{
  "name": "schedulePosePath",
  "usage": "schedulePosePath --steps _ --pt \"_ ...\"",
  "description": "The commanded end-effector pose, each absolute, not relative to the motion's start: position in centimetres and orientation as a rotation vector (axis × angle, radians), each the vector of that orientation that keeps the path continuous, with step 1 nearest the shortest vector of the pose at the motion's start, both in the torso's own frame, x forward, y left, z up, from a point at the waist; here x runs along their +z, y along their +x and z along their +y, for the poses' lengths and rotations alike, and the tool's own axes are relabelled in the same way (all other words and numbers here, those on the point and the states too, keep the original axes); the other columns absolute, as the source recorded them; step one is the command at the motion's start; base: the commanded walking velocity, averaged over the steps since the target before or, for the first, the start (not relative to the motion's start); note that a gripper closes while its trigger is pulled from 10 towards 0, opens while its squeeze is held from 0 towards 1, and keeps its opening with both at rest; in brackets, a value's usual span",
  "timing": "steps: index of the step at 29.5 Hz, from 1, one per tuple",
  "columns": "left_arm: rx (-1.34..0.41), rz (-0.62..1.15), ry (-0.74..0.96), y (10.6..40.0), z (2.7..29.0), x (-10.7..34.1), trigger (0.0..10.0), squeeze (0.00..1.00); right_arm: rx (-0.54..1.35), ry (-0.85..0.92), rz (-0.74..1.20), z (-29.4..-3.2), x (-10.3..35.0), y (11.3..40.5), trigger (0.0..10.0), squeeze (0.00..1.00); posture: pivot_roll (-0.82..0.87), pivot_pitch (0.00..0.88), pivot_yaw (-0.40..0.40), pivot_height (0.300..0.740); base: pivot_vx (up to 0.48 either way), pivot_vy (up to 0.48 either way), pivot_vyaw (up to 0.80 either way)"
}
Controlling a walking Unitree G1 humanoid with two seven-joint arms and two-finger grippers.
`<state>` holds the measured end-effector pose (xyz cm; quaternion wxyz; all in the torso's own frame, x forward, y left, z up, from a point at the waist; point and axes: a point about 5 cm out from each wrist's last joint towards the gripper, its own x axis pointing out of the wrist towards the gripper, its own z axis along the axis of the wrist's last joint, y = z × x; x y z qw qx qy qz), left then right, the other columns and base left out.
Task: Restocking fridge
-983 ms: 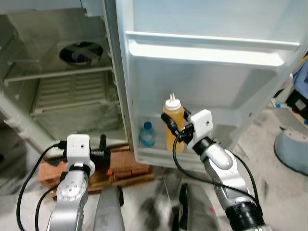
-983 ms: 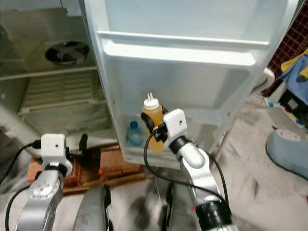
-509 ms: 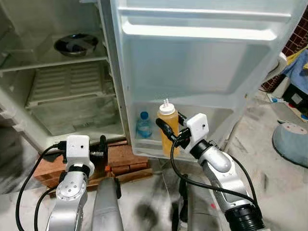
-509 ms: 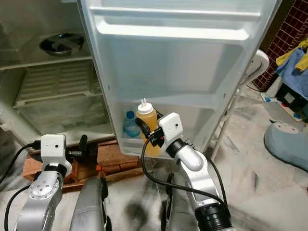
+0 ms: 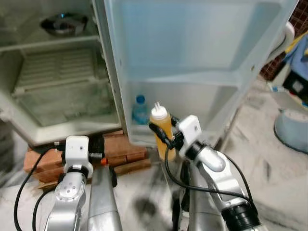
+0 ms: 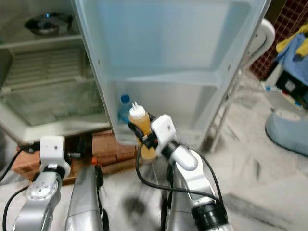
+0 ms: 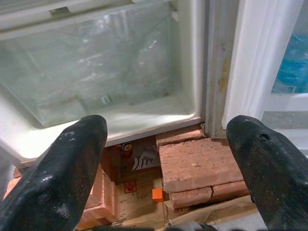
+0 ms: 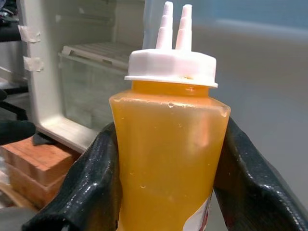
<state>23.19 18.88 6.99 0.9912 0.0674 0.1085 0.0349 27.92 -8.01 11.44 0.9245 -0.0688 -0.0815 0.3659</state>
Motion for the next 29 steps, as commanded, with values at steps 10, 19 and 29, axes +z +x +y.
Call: schedulePosePath --steps 10,19,29 --pt "0.132 0.321 0.245 20.8 21.9 6.5 10.0 0.00 0.753 -0.260 -0.376 -4.7 13.5 30.5 10.0 0.00 0.18 0.127 0.014 0.464 0.000 0.000 0.00" --pt "0.181 0.433 0.244 17.9 23.0 5.5 10.0 0.00 0.684 -0.288 -0.508 -3.3 14.0 31.3 10.0 0.00 0.26 0.161 0.002 0.464 0.000 0.000 0.00" --pt "0.190 0.450 0.264 15.6 23.1 6.5 10.0 0.00 0.549 -0.328 -0.429 -3.1 13.3 33.2 10.0 0.00 0.32 0.224 -0.012 0.464 0.000 0.000 0.00"
